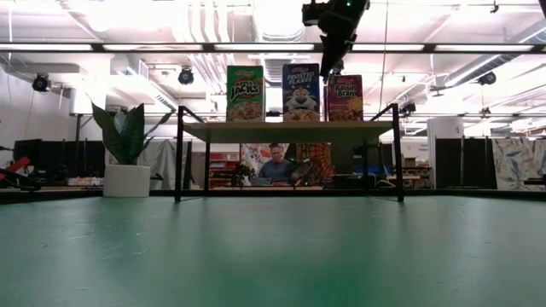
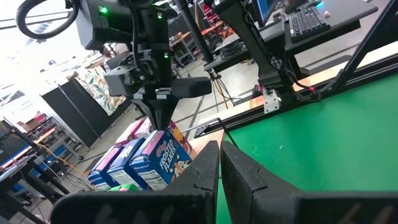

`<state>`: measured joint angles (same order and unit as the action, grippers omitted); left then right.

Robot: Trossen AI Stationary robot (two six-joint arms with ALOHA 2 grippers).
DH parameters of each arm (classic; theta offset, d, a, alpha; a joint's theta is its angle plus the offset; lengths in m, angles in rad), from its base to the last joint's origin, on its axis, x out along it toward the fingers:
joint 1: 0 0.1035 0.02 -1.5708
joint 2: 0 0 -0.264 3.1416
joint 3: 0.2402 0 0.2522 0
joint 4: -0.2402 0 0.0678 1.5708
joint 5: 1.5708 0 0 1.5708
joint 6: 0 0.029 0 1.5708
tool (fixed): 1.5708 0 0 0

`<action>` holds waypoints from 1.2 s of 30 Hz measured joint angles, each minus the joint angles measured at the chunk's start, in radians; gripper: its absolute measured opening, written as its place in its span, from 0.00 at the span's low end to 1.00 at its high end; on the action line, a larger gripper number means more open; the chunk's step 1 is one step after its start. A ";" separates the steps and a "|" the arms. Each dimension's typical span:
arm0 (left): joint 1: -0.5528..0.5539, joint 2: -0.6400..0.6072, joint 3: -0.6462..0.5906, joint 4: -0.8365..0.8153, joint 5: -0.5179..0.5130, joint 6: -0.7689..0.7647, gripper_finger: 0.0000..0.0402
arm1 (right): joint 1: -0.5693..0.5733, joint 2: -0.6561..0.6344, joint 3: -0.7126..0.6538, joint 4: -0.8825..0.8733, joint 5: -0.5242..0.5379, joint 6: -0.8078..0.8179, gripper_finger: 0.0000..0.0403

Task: Stack cereal on shelf
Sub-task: Put the blue cereal box on the shelf aligned with the other blue cereal boxes, then put the pink cereal box on the shelf aligned with the other pink cereal boxes

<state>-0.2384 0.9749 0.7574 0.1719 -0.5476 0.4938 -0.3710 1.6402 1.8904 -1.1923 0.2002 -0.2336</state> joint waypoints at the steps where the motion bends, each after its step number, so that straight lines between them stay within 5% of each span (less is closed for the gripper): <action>1: 0.000 0.000 0.000 0.000 0.000 0.000 0.00 | 0.000 0.000 0.000 -0.003 0.003 0.000 0.02; 12: 0.000 0.000 0.000 -0.003 0.000 0.000 0.00 | 0.049 -0.041 0.001 -0.081 0.003 0.055 0.02; 20: 0.000 0.000 0.000 -0.001 0.000 -0.080 0.00 | 0.258 -0.095 -0.062 0.034 0.002 0.058 0.02; 27: -0.025 0.000 0.000 -0.019 -0.004 -0.290 0.00 | 0.448 -0.172 -0.265 0.234 0.010 0.040 0.02; 36: -0.063 0.065 0.204 -0.527 -0.002 -0.731 0.00 | 0.571 -0.337 -0.643 0.629 0.073 0.006 0.02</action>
<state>-0.3013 1.0396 0.9613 -0.3547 -0.5497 -0.2375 0.1998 1.3028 1.2474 -0.5630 0.2735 -0.2276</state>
